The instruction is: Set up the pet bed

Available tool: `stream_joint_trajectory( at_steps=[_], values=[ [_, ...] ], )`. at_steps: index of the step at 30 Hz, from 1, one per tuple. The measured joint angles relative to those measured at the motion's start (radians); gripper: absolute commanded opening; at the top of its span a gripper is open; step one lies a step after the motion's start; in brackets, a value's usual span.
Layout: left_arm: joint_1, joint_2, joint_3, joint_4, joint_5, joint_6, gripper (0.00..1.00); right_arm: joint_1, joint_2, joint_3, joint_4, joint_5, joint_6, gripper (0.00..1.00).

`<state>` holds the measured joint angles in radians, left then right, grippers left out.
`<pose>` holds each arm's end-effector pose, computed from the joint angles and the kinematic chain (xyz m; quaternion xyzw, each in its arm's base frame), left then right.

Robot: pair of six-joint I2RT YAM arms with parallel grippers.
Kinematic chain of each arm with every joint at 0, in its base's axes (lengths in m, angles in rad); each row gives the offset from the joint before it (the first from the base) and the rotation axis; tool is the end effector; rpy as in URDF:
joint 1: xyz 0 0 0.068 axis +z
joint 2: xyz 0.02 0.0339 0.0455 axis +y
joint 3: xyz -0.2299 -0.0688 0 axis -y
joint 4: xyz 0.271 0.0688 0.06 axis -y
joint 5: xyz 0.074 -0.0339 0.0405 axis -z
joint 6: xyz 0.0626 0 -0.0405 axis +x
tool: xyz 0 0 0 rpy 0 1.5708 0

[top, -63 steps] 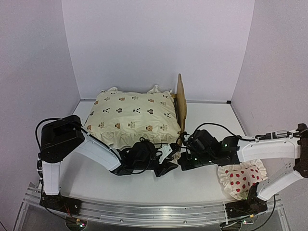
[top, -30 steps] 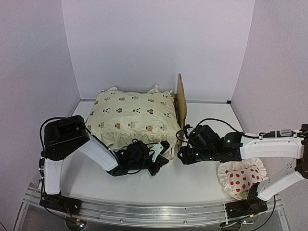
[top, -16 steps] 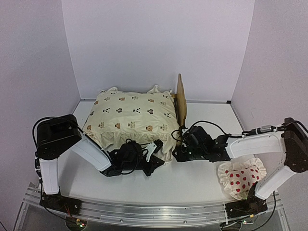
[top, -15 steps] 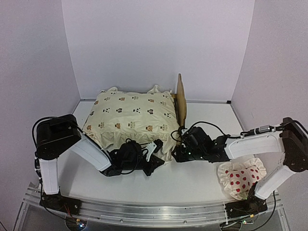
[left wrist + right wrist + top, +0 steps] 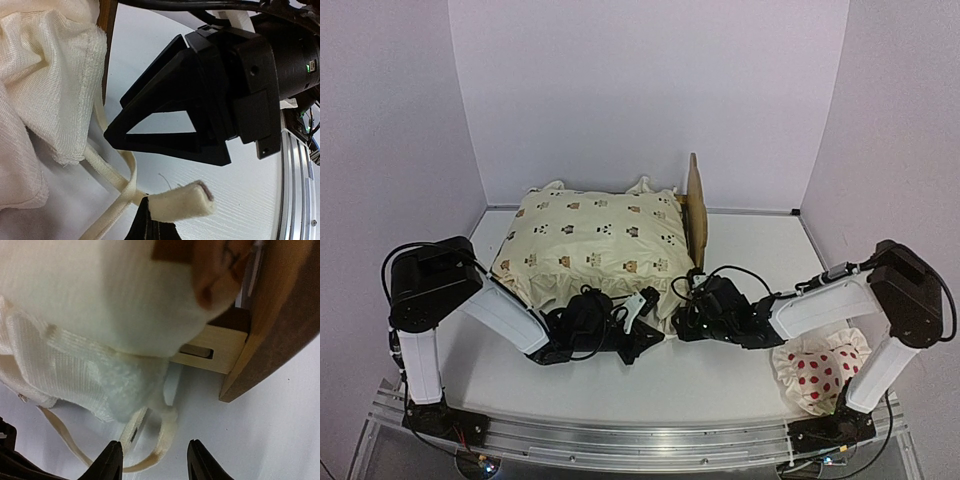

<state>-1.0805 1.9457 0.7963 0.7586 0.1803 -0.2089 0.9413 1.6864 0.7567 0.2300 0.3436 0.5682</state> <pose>0.1762 -0.3539 0.0530 0.3948 0.7291 -0.3928 0.3979 0.2280 0.2773 0.0749 -0.0948 0.8912 0.1719 0.4090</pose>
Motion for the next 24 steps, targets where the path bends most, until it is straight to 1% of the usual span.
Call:
stream_joint_trajectory(
  at_steps=[10,18,21,24],
  values=[
    [0.0,0.0,0.0,-0.001,0.013,-0.002,0.0,0.003,0.055,-0.02,0.094,0.023,0.0,0.39],
    [0.001,-0.007,0.0,-0.014,0.027,-0.002,0.0,0.004,0.092,-0.037,0.155,0.04,0.003,0.3],
    [0.001,-0.017,0.0,-0.019,0.028,-0.002,0.0,0.004,0.106,-0.042,0.169,0.043,0.008,0.2],
    [0.002,-0.027,0.0,-0.019,0.029,-0.002,0.0,0.004,0.11,-0.049,0.176,0.046,0.013,0.07]
  ],
)
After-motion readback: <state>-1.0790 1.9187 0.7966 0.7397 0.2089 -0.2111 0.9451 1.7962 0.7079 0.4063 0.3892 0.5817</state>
